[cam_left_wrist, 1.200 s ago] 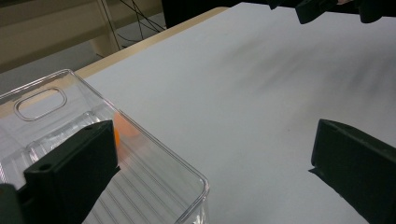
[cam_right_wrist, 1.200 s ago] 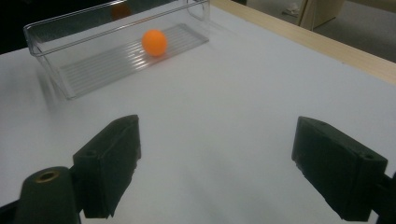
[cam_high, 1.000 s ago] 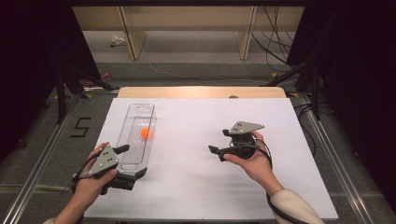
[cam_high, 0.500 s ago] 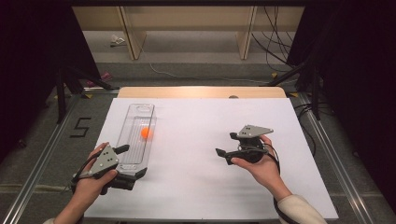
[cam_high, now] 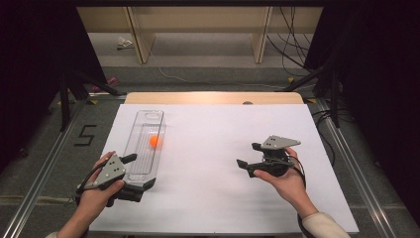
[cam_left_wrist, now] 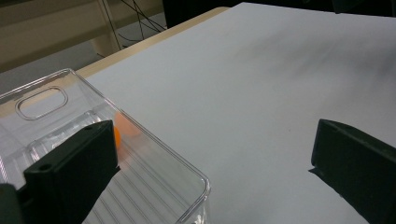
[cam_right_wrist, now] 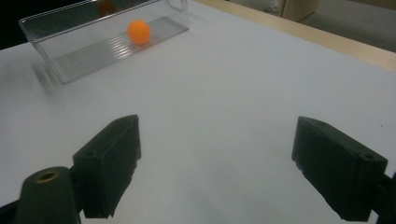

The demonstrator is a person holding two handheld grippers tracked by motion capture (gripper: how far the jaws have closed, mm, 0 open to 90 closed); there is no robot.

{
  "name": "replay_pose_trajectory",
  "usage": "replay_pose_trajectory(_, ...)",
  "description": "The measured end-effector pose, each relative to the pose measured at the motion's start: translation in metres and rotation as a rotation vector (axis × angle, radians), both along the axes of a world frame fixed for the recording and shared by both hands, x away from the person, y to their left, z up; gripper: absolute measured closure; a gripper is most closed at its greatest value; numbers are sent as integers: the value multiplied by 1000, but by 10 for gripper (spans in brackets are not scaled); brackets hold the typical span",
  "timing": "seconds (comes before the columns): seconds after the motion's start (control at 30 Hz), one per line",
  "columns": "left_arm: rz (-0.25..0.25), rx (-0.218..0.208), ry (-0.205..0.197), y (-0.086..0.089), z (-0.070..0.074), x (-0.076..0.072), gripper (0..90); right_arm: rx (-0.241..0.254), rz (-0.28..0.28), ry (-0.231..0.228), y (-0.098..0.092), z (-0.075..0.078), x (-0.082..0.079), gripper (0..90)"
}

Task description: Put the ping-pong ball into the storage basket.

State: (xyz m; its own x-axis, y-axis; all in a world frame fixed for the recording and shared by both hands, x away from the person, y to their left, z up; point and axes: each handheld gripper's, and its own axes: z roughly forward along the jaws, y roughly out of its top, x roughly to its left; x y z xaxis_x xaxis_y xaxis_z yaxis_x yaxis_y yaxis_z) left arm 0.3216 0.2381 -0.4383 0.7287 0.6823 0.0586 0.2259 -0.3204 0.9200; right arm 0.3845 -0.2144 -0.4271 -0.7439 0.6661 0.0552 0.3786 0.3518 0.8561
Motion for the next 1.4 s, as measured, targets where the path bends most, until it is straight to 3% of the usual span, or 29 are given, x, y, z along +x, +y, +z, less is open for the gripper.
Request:
replay_pose_trajectory(0.87, 2, 3, -3, 1, 0, 0, 0, 4, -46, -3, -24, 1, -13, 165)
replay_pose_trajectory(1.4, -1, 4, -4, 0, 1, 1, 0, 12, -47, 1, -24, 0, -14, 165)
